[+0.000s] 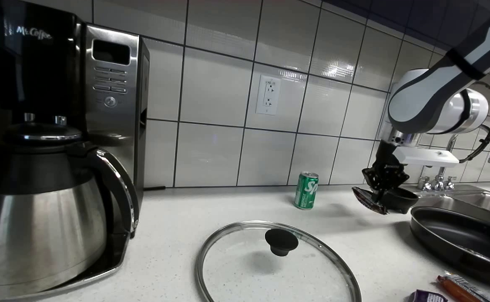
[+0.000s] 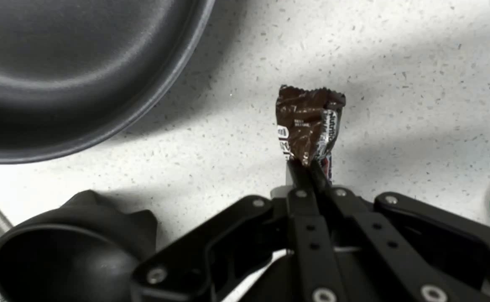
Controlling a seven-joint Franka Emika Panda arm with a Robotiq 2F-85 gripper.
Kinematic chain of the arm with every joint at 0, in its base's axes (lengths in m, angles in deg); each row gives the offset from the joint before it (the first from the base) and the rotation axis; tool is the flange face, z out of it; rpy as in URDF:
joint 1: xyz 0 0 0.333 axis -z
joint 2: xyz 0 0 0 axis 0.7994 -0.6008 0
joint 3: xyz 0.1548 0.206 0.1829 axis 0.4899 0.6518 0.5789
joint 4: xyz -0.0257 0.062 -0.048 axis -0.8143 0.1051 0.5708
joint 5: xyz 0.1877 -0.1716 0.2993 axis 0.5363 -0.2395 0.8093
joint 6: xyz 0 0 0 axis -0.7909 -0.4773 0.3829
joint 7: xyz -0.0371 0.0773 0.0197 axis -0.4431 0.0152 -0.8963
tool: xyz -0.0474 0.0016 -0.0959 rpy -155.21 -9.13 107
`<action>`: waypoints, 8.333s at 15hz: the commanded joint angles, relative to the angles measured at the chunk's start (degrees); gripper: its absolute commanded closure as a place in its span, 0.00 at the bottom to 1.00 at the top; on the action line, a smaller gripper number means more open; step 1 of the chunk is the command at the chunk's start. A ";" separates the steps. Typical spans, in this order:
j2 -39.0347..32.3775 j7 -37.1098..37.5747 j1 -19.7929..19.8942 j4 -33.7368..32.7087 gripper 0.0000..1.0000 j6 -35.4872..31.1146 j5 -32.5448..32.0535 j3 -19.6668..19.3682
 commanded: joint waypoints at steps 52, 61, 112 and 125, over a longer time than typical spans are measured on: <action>30.20 -6.01 4.55 32.48 0.00 -4.86 -9.39 -3.60; 32.51 -16.94 0.95 34.62 0.00 1.10 8.44 0.59; 25.16 -10.65 -0.50 42.23 0.00 -0.86 -6.39 4.85; 24.62 -13.12 0.30 46.62 0.00 -13.19 -6.27 4.12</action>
